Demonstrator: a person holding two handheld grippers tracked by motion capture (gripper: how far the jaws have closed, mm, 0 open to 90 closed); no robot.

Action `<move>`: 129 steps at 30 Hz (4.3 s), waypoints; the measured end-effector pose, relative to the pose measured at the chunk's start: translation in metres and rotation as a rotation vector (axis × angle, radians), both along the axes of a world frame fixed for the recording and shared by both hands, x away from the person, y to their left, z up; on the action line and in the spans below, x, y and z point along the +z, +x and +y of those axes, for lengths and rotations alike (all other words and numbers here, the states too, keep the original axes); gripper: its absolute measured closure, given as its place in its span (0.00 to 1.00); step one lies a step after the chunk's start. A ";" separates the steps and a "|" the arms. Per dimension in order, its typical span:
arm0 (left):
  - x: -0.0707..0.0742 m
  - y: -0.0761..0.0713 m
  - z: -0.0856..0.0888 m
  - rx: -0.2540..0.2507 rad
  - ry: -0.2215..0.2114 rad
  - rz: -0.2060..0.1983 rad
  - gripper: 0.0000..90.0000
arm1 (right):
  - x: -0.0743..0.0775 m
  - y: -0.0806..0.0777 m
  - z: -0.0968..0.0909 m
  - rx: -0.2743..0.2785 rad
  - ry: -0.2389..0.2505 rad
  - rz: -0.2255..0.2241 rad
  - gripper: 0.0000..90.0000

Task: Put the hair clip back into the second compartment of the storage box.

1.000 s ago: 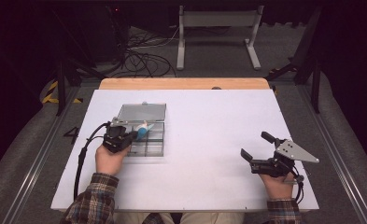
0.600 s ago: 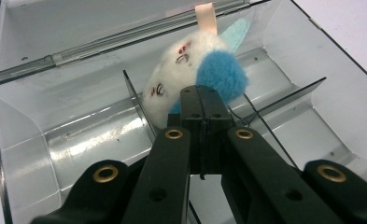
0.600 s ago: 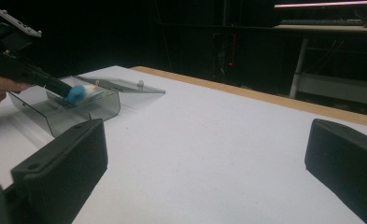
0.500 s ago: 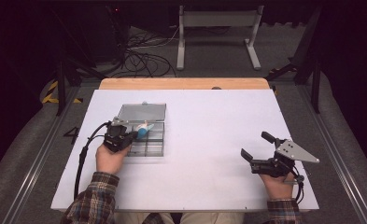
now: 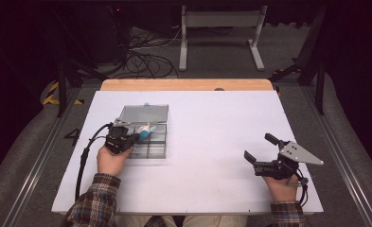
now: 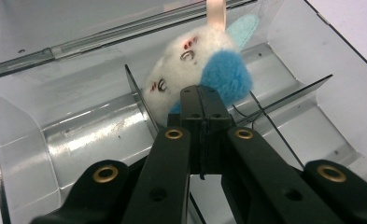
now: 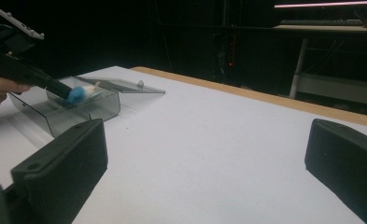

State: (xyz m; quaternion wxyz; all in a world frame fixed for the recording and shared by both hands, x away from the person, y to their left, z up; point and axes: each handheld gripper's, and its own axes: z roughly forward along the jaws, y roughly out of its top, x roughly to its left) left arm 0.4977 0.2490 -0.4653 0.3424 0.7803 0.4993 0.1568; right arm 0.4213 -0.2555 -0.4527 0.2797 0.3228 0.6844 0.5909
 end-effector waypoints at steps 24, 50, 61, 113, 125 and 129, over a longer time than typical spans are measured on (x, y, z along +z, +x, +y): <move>0.005 -0.002 0.003 0.003 -0.035 -0.013 0.97 | 0.000 0.000 0.000 0.001 0.001 0.002 0.00; 0.013 -0.009 0.002 0.008 -0.032 -0.150 0.46 | 0.000 0.000 0.000 0.003 0.001 -0.003 0.00; 0.017 -0.013 0.000 0.032 0.018 -0.237 0.22 | 0.000 0.000 0.000 -0.002 0.000 -0.008 0.00; 0.036 -0.053 0.013 -0.044 -0.116 -0.491 0.02 | 0.000 -0.001 -0.001 -0.009 0.003 -0.012 0.00; 0.037 -0.064 0.023 -0.047 -0.138 -0.529 0.02 | 0.000 -0.001 -0.001 -0.008 0.005 -0.013 0.00; 0.035 -0.067 0.026 -0.057 -0.152 -0.534 0.02 | 0.000 -0.001 0.000 -0.007 0.004 -0.014 0.00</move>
